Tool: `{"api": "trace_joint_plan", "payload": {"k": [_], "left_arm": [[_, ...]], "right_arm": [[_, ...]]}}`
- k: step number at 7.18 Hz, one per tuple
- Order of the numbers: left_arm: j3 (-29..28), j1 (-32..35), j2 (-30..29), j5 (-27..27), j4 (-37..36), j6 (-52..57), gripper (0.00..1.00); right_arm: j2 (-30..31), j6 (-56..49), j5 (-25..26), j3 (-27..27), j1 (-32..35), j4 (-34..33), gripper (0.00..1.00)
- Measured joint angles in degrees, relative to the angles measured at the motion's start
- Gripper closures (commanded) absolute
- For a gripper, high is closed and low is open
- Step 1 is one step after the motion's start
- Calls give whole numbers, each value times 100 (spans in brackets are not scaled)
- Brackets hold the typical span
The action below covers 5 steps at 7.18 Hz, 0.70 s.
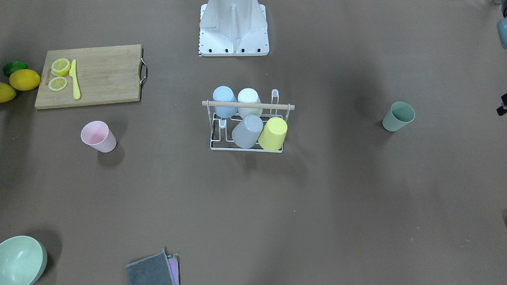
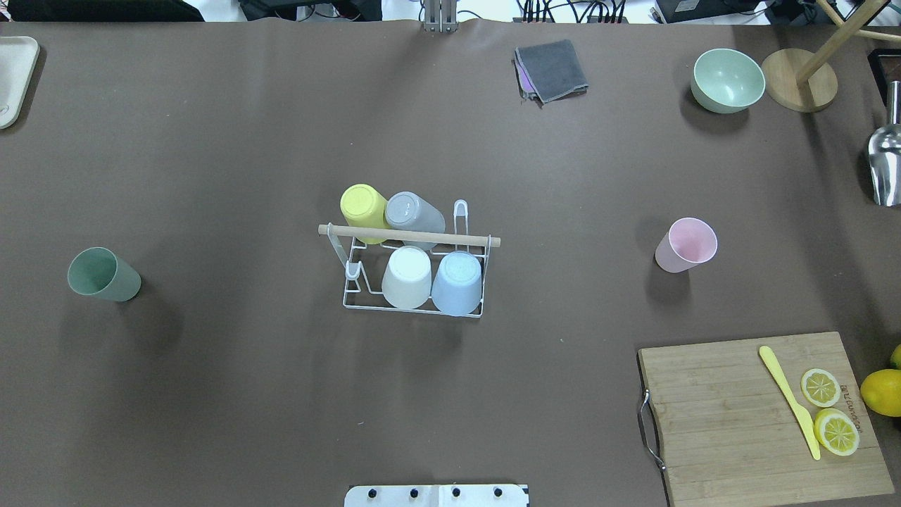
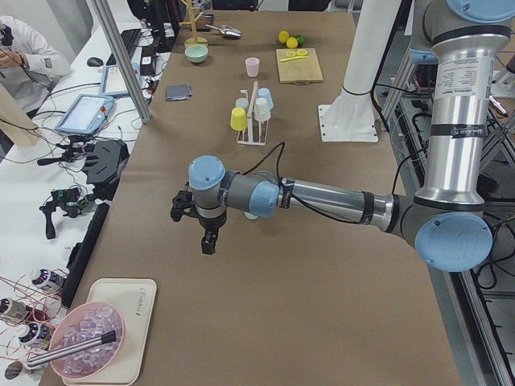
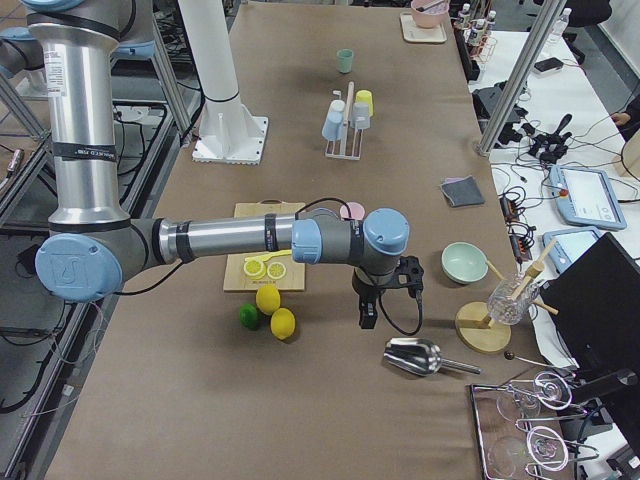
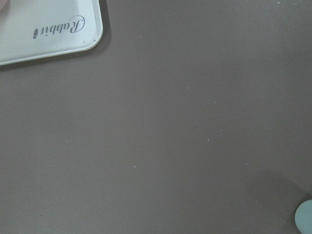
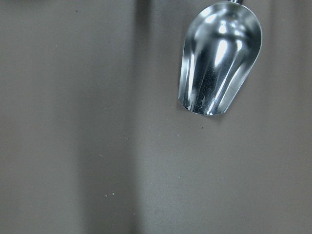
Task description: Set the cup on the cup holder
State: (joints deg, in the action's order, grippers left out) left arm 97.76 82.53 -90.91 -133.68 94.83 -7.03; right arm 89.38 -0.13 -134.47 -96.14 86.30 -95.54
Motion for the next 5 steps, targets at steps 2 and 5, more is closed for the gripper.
{"api": "trace_joint_plan", "payload": {"k": [2, 5], "left_arm": [[-3, 0, 6, 0, 0, 0, 2], [-2, 0, 5, 0, 0, 0, 2]], "right_arm": [[-1, -13, -27, -6, 0, 0, 0], [-7, -21, -52, -18, 58, -7, 0]]}}
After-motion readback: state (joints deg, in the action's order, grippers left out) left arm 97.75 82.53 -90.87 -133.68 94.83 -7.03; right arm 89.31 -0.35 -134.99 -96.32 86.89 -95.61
